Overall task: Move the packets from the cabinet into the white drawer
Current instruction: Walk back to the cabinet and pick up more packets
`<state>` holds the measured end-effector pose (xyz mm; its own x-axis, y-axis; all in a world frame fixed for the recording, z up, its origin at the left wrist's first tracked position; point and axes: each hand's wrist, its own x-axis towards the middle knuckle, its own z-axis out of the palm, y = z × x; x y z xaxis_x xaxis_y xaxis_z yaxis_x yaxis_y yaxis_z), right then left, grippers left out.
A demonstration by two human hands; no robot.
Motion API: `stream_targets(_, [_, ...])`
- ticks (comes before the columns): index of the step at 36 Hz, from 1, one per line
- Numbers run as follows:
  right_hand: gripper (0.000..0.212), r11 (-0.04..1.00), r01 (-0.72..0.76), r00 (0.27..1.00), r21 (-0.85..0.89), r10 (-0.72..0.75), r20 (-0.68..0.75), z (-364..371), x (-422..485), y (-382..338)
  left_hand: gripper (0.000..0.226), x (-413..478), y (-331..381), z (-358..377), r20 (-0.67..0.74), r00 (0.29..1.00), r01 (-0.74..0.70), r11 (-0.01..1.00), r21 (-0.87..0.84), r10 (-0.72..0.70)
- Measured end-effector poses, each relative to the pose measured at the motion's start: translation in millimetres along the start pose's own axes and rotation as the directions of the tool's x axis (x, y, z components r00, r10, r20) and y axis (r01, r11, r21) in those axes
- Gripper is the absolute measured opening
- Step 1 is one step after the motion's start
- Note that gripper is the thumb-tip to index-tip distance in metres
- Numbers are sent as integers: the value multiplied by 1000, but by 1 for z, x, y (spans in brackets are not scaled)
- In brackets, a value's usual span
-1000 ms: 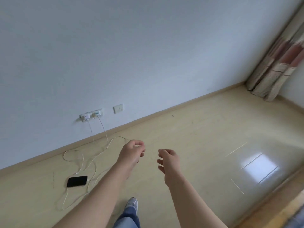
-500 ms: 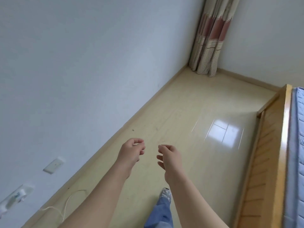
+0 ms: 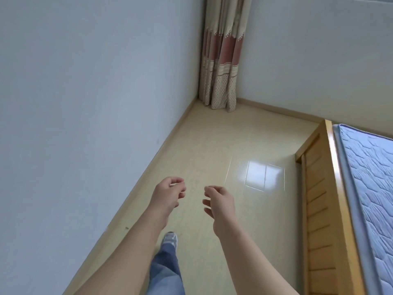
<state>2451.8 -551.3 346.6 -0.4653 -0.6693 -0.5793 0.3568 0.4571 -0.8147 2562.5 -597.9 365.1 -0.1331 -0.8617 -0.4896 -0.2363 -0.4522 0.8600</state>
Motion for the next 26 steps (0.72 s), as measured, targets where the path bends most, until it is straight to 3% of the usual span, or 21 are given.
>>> stream_targets(13, [2,990,-13,991,140,31,-128,42,193,-159,11,224,152,60,144,989,-57,993,99,42])
stream_targets(19, [7,964,-33,971,264,94,-222,5,277,-207,13,300,197,135,231,973,-51,989,142,17])
stream_targets(26, [7,961,-30,955,276,109,-276,-71,383,-277,14,380,258,270,331,943,-65,984,164,7])
